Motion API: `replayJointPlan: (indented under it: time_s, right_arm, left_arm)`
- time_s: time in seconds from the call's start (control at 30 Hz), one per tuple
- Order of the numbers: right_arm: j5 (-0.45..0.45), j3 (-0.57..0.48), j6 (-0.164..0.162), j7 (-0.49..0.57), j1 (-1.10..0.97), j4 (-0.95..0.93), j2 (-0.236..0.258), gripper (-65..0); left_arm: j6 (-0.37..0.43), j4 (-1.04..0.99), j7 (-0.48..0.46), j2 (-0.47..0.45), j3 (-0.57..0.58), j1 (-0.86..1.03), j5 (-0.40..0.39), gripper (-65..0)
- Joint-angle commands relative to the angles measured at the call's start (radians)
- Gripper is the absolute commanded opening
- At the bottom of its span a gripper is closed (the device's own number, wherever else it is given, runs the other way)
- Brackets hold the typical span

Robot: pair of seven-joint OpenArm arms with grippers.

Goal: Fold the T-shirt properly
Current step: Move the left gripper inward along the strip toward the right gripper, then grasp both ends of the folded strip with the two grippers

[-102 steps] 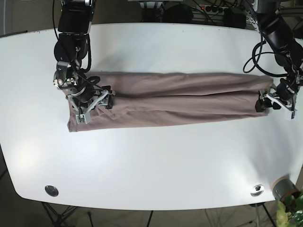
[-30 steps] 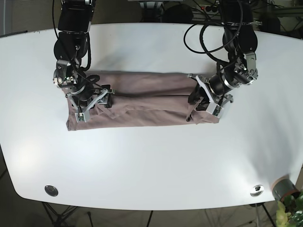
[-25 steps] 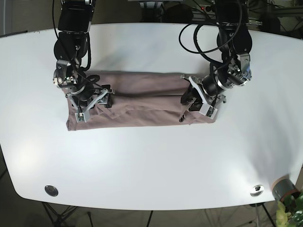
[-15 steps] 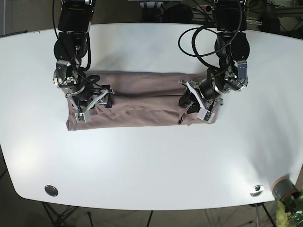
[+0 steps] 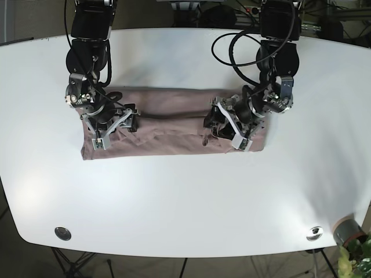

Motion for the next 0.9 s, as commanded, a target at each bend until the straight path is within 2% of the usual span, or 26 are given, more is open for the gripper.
replayJointPlan:
  time_s: [0.0, 0.1, 0.17, 0.3, 0.37, 0.73, 0.87]
  right_arm:
    - [0.008, -0.001, -0.001, 0.009, 0.016, 0.013, 0.006, -25.5]
    - [0.008, -0.001, -0.001, 0.009, 0.016, 0.013, 0.006, -25.5]
    - [0.008, -0.001, -0.001, 0.009, 0.016, 0.016, 0.006, -25.5]
    - [0.008, -0.001, -0.001, 0.009, 0.016, 0.015, 0.006, -25.5]
    - [0.008, -0.001, -0.001, 0.009, 0.016, 0.016, 0.006, -25.5]
    - [0.017, 0.004, 0.001, 0.01, 0.025, 0.084, 0.004, -25.0]
    - [0.155, 0.012, 0.001, 0.009, 0.022, 0.135, 0.017, -24.7]
  left_arm:
    - [0.039, 0.053, -0.045, -0.003, 0.053, -0.038, -0.022, -26.0]
    - [0.047, 0.113, -0.103, -0.052, 0.182, -0.046, 0.018, -26.0]
    - [0.053, 0.172, -0.171, -0.09, 0.28, -0.046, 0.084, -26.0]
    - [0.053, 0.207, -0.272, -0.108, 0.312, -0.041, 0.202, -25.8]
    - [0.053, 0.208, -0.277, -0.112, 0.296, -0.04, 0.234, -25.8]
    - [0.046, 0.205, -0.278, -0.107, 0.022, 0.082, 0.223, -25.8]
    - [0.046, 0.201, -0.278, -0.113, -0.062, 0.123, 0.117, -25.8]
